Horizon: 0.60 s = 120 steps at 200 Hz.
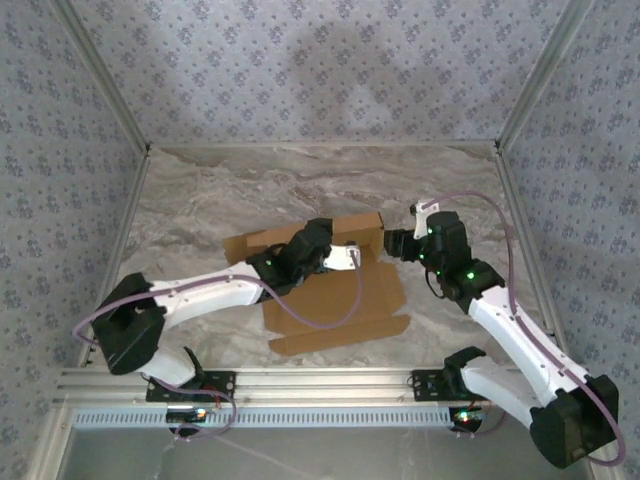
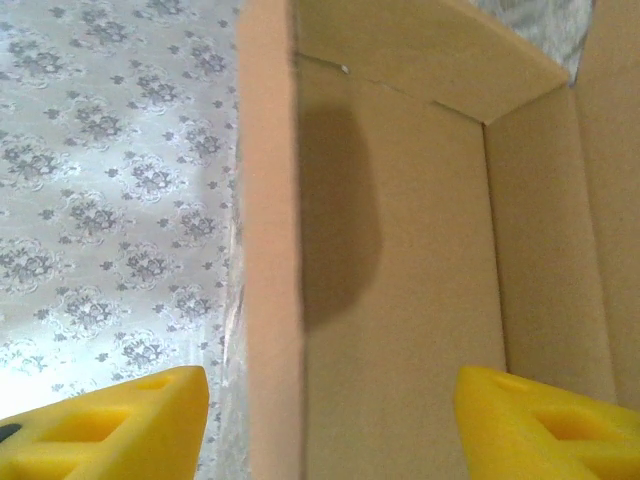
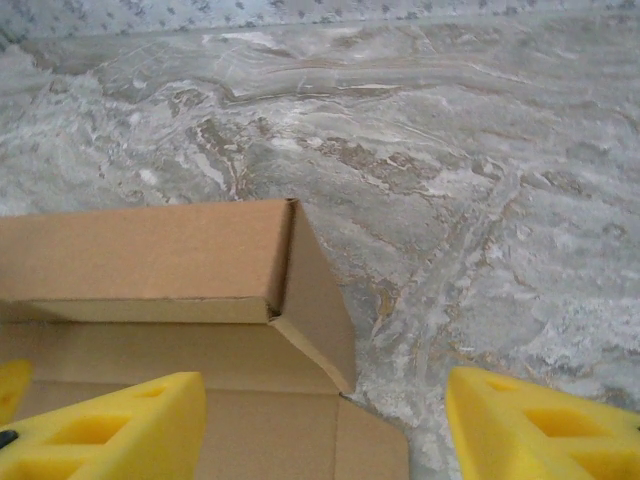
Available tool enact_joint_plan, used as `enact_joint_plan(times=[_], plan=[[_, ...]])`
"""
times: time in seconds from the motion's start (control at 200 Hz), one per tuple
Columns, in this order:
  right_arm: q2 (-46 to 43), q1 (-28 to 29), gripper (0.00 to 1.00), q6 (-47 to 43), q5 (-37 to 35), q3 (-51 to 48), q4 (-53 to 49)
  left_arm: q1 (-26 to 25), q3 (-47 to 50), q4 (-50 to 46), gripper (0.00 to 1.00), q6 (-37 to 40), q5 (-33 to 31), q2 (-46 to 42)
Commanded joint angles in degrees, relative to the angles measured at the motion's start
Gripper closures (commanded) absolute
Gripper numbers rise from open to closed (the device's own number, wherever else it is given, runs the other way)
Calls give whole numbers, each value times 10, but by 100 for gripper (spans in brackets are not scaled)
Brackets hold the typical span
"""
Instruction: Fold the paper box
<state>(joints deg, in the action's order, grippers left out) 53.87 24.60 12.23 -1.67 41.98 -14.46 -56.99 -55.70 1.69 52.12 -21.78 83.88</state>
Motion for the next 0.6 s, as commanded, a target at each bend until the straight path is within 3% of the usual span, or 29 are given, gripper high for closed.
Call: enact_joint_plan(times=[0.0,0.17,0.24,0.35,0.43,0.595], plan=[[22,16,35,-41,-38,56,-34,13,-30,-59,35,-86,47,-62],[45,31,43,26,-35,132,-135,29,-9,-72,35,-162,55,-153],[48,55,42,-6,-31,153,-159,41,-6,-85,35,-222,48,-195],[28,155,40,-179,-113,128,-108,68,6,-106,37,-317,23,-258],[36,211,38,-352,-130,111,-68,85,12,-119,38,-395,-16,-297],[101,269,35,-682,-208,62,81,121,-7,-210,43,-537,-52,-337]])
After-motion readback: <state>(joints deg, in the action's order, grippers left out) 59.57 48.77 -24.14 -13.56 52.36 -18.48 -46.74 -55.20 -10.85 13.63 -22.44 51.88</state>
